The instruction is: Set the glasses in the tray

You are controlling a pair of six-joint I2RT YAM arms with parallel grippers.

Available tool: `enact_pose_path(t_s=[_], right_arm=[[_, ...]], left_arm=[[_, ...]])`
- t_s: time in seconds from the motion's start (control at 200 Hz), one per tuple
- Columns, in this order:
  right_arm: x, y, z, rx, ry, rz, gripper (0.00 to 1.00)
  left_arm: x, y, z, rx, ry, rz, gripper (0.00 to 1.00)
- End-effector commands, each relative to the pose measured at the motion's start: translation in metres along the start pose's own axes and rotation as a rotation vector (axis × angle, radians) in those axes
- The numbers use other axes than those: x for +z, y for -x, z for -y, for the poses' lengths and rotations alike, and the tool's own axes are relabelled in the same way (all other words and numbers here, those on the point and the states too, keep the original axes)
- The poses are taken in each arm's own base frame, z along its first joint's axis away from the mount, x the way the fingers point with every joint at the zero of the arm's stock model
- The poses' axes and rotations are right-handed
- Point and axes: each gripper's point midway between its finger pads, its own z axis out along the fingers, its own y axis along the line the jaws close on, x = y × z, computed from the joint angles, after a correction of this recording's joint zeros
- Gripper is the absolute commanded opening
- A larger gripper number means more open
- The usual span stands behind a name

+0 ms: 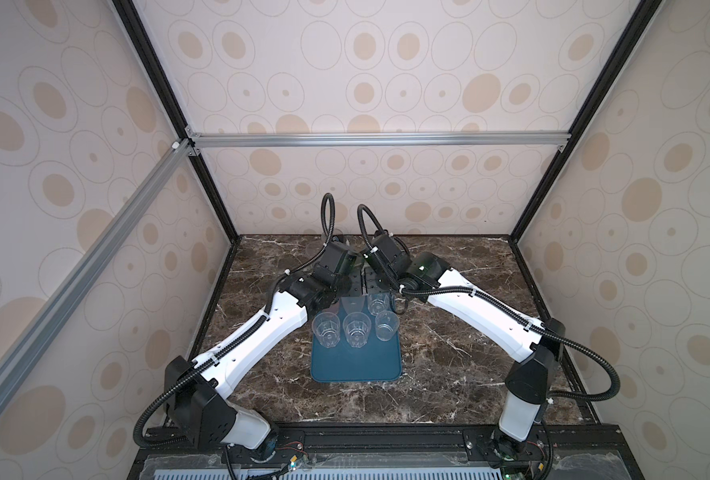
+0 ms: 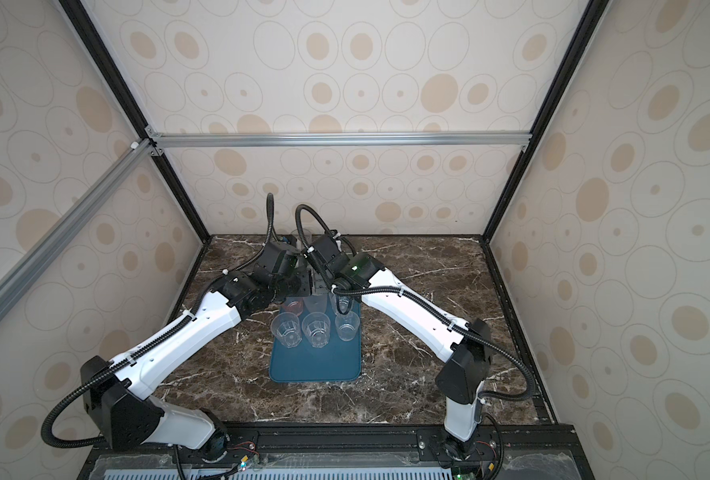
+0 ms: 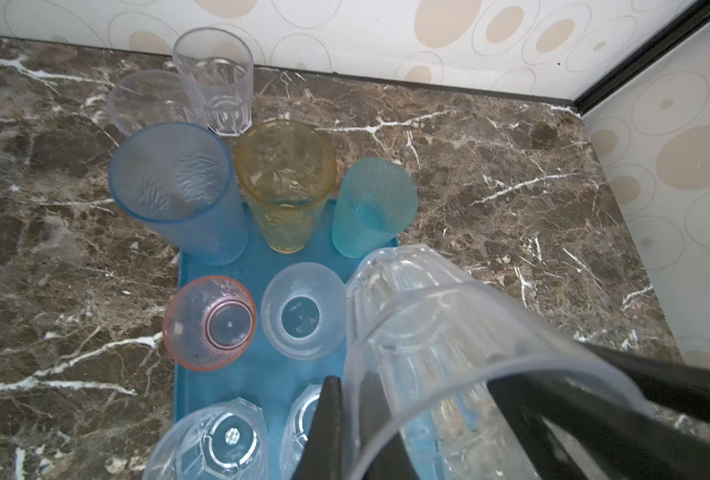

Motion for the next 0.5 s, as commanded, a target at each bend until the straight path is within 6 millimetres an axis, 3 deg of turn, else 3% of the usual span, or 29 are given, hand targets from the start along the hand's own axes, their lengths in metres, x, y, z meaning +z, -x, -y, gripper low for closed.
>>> enact_pose_path(t_s=[0.0,0.215,0.295,0.395,0.495], right_arm=[[-0.004,0.004,0.02,-0.026,-0.086,0.024,0.1],[-0.01,0.003,0.03,-0.008,-0.09,0.018,0.06],[-0.011,0.002,0.032,0.0,-0.08,0.009,0.05],[-0.014,0.0,0.031,0.011,-0.06,-0.006,0.03],[-0.02,-0.009,0.025,0.014,-0.005,-0.047,0.02]], left_arm=[[-0.03,0.019,0.034,-0.026,-0.125,0.042,0.19],[-0.065,0.027,0.051,-0.014,-0.21,0.085,0.36],[-0.083,0.033,0.055,-0.019,-0.269,0.128,0.38],[-0.098,0.039,0.046,-0.005,-0.25,0.177,0.4],[-0.106,0.044,0.023,0.043,-0.151,0.23,0.43]])
